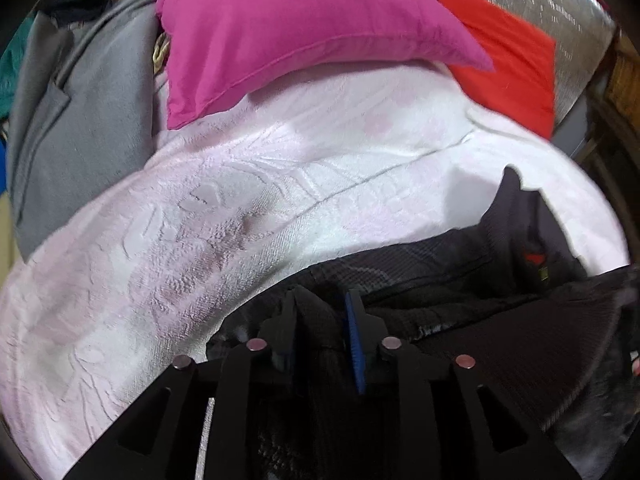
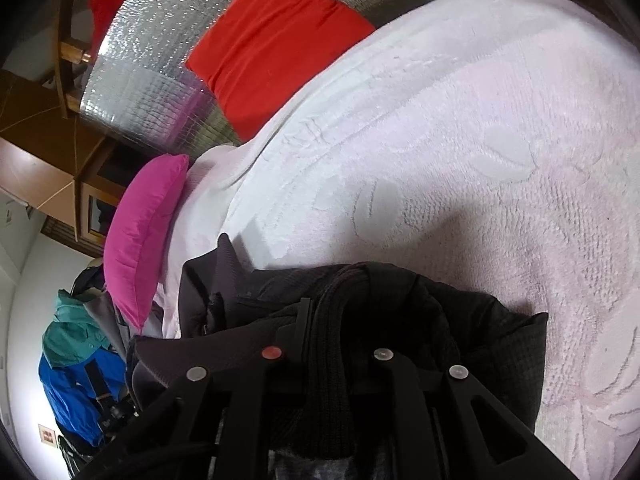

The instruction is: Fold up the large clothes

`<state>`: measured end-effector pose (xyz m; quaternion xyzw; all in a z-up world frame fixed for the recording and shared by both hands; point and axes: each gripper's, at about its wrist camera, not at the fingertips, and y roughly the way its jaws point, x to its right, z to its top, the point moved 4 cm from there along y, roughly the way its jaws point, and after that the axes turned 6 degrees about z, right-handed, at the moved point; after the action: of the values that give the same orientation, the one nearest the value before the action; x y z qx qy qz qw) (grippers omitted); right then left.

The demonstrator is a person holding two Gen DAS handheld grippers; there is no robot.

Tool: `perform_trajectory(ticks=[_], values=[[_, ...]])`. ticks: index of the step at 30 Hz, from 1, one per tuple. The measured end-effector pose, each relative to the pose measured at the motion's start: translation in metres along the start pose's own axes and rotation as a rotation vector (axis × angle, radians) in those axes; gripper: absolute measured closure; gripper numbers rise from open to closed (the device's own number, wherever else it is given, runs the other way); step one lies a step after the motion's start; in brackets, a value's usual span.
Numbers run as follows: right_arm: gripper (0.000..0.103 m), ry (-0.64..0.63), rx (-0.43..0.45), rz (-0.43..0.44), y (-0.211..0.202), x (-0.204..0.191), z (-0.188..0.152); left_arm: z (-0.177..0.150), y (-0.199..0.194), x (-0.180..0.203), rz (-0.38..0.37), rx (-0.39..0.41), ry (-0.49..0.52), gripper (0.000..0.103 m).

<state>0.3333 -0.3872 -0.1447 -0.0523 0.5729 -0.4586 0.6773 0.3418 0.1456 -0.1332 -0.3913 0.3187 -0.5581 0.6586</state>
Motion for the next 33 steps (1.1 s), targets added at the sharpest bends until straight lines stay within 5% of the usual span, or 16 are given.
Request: perform_trajectory(ticks=[2,4,6,12,15,24,28,29,31,32,33], values=[[0.071,0.023,0.008,0.037,-0.004,-0.001,0.0,0.003,-0.007,-0.004,-0.043,0.007,-0.03,0.063],[0.041,0.031,0.018,0.085,-0.009,-0.006,0.002,0.006,-0.018,-0.008,-0.058,0.044,-0.048,0.045],[0.027,0.018,0.044,0.089,-0.016,-0.013,0.005,0.01,-0.028,-0.014,-0.086,0.084,-0.077,0.034],[0.027,-0.005,0.096,0.121,-0.045,-0.021,0.017,0.017,-0.04,-0.032,-0.078,0.144,-0.065,0.034],[0.027,-0.057,0.089,0.054,-0.049,-0.016,0.02,0.015,-0.036,-0.036,-0.083,0.151,-0.025,0.034],[0.027,-0.297,-0.044,-0.108,-0.01,-0.015,0.021,0.015,-0.015,-0.007,-0.141,0.115,0.131,0.033],[0.028,-0.353,-0.1,-0.15,0.009,-0.013,0.02,0.016,0.006,0.011,-0.104,0.049,0.199,0.034],[0.03,-0.357,-0.108,-0.154,0.012,-0.012,0.021,0.017,0.011,0.015,-0.105,0.04,0.207,0.034],[0.064,-0.361,-0.11,-0.189,0.016,-0.01,0.021,0.018,0.017,0.02,-0.063,0.033,0.237,0.045],[0.072,-0.367,-0.105,-0.206,0.015,-0.009,0.022,0.019,0.02,0.023,-0.04,0.027,0.252,0.069],[0.077,-0.379,-0.102,-0.216,0.013,-0.012,0.022,0.018,0.022,0.025,-0.017,0.013,0.254,0.078]])
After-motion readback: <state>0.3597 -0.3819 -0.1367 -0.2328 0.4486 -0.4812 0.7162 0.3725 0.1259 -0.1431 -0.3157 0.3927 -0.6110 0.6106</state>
